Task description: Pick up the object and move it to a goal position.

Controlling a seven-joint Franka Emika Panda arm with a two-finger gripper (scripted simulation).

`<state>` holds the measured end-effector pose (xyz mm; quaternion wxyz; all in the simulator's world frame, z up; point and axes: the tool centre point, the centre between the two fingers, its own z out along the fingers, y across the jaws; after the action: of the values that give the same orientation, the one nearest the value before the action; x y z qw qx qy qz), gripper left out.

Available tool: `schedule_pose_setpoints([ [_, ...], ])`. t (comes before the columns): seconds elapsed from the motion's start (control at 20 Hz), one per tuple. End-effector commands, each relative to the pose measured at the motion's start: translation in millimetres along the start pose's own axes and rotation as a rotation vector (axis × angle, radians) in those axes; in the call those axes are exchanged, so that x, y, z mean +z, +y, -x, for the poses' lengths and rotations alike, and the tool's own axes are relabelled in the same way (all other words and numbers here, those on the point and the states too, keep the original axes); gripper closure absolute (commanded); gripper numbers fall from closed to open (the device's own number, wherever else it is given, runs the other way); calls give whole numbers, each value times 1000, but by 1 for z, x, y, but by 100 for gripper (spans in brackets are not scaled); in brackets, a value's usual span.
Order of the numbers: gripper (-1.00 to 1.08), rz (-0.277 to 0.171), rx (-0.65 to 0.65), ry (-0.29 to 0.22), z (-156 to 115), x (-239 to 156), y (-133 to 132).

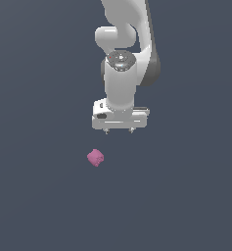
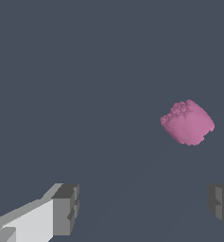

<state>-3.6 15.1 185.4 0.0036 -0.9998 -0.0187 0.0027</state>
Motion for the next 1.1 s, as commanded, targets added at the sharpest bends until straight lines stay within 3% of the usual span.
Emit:
schedule_pose_setpoints([
  [0.0, -92, 0, 0, 0, 0, 0, 0],
  [0.65, -92, -11, -25, 5, -1, -12, -5],
  [1.05, -92, -14, 68, 4, -8, -1, 8],
])
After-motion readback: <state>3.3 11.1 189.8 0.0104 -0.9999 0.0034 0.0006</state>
